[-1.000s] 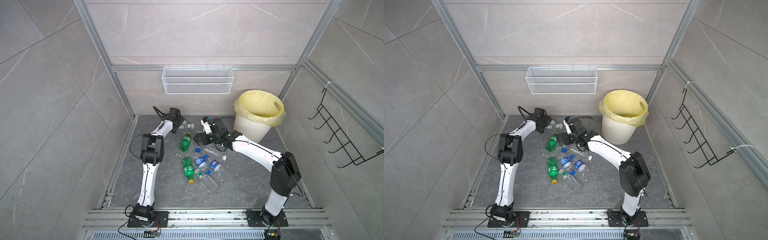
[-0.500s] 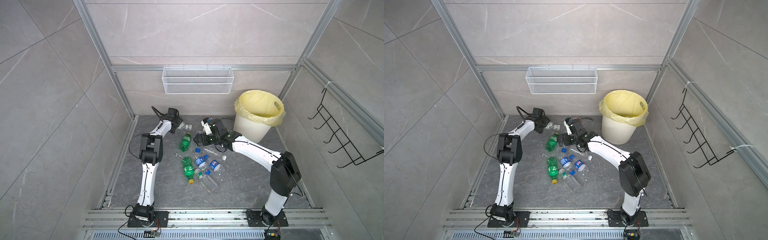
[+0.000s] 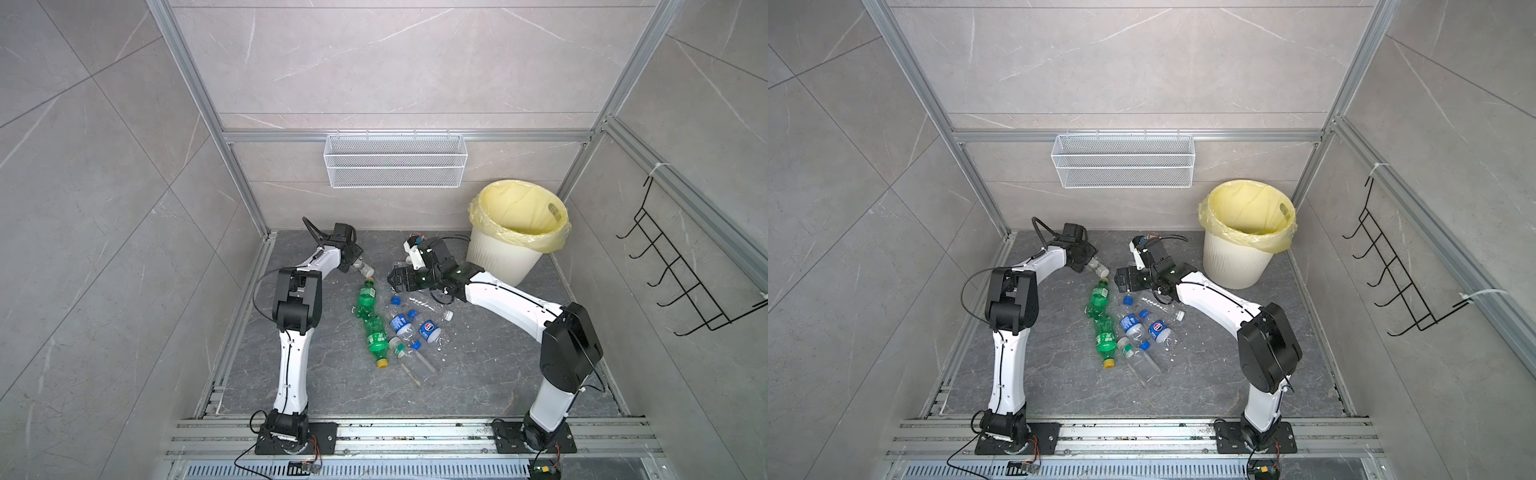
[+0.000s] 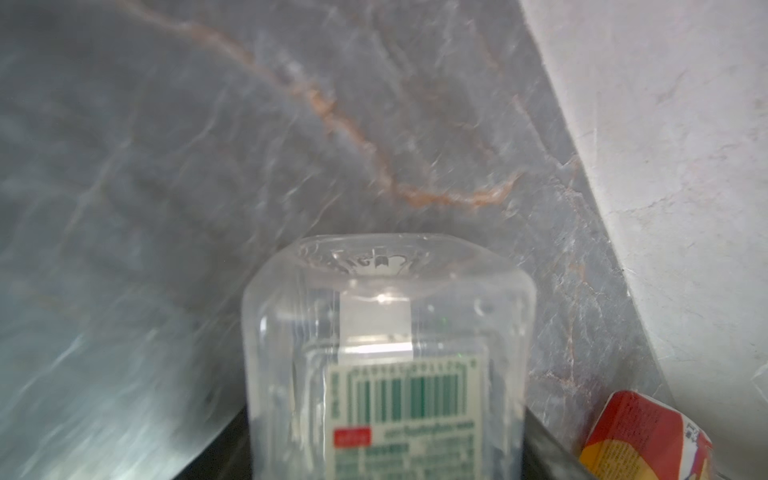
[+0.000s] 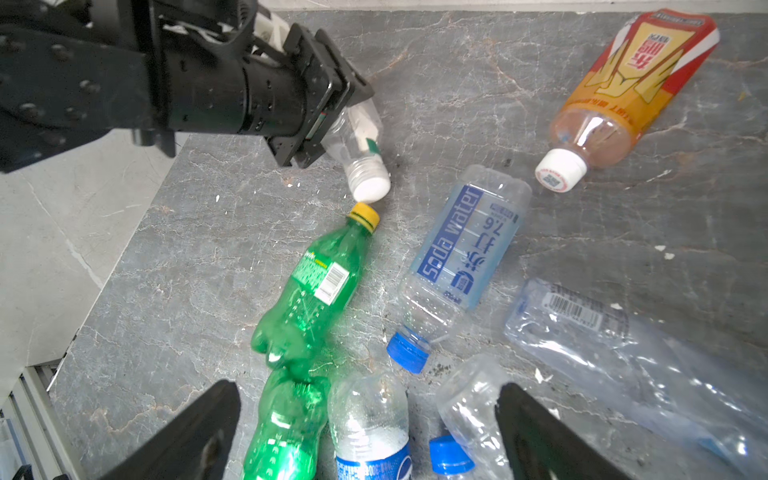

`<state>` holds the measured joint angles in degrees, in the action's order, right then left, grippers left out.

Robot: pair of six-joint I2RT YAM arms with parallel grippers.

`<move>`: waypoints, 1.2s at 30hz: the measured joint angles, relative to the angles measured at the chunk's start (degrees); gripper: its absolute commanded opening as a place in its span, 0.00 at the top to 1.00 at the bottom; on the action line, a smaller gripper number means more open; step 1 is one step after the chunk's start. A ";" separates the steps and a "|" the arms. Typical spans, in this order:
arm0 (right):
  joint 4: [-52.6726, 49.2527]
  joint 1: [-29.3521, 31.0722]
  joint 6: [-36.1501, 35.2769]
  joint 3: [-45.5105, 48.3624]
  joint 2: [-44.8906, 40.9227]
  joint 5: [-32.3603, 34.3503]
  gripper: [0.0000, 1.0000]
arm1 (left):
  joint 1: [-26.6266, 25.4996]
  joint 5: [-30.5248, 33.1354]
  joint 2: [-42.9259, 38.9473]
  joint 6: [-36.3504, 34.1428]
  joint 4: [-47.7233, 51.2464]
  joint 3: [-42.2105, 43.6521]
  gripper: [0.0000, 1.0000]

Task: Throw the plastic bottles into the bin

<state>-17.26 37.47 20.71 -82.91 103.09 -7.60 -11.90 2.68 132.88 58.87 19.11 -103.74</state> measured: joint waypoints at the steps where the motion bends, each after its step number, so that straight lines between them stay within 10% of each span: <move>1: 0.02 0.00 0.20 0.22 0.00 -0.11 0.00 | 0.04 -0.04 -0.68 -0.22 0.07 1.01 0.38; 21: -0.04 0.00 5.51 5.53 -5.53 -1.38 0.00 | 1.44 -3.26 -14.97 -6.34 1.90 10.38 0.46; 36: 0.33 1.14 10.01 4.04 -5.92 -3.76 0.01 | 0.52 -18.27 -26.47 -9.38 -0.13 21.07 0.46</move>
<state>-16.93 38.61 30.72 -78.87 97.17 -11.35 -11.38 -15.59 106.41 49.50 18.98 -82.67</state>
